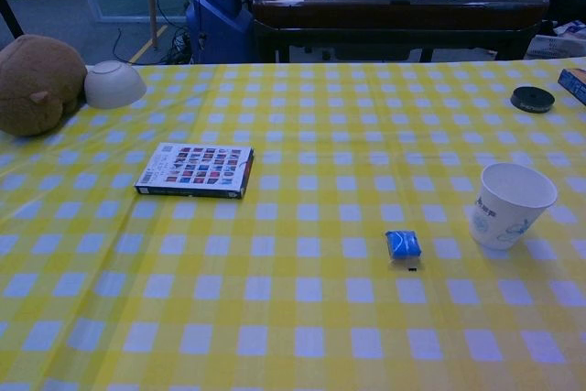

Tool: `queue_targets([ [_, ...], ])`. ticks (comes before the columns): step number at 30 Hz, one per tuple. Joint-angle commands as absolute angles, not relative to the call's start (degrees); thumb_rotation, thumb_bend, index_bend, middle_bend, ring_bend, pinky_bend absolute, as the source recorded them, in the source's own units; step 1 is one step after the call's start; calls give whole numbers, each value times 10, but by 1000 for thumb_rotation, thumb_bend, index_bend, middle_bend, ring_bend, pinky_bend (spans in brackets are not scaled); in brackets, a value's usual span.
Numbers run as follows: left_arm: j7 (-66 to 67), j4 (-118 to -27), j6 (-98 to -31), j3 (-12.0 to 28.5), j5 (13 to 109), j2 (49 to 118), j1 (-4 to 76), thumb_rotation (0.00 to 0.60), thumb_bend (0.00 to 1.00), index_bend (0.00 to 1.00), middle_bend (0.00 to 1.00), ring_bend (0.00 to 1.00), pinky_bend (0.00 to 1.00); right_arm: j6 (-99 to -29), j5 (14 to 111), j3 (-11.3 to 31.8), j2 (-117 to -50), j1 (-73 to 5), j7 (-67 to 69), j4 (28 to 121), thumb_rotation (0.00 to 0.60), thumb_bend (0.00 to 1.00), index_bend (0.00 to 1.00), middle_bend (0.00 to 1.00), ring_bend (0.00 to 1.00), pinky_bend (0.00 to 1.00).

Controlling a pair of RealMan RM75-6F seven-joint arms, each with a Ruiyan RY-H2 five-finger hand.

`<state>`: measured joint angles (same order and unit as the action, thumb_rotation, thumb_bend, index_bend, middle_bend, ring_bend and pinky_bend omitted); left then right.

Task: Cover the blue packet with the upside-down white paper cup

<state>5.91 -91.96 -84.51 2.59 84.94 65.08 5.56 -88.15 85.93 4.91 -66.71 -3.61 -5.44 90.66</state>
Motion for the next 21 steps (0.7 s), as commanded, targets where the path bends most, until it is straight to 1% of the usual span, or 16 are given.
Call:
queue_targets([
  [1,60,-921,-846,27,848,650,56,600,129,163,387,295,503,-880,861,48,-665,-36,-56,909,600,0,404,277,245,352],
  [8,54,-921,-851,27,852,648,54,600,129,162,387,295,502,-882,880,38,-651,-34,-44,915,600,0,404,287,244,352],
  [9,52,-920,-850,26,852,648,54,600,129,162,387,295,503,-882,880,38,-647,-34,-40,917,600,0,404,308,246,359],
  [11,49,-920,-849,26,851,647,54,600,129,162,387,295,503,-876,880,37,-639,-36,-45,920,600,0,404,372,277,404],
  [12,47,-919,-849,26,851,646,54,600,129,162,387,295,503,-867,881,34,-631,-39,-53,926,600,0,404,410,310,445],
  [16,33,-921,-853,26,851,641,51,600,128,162,387,295,503,-847,888,34,-602,-52,-99,961,600,0,398,572,498,650],
  [19,23,-920,-854,24,850,635,48,600,129,162,387,295,502,-816,878,38,-580,-69,-150,994,600,0,384,720,662,765],
  [21,12,-921,-854,24,848,629,46,600,129,162,387,295,503,-791,863,44,-570,-84,-189,1017,600,0,371,788,739,822],
])
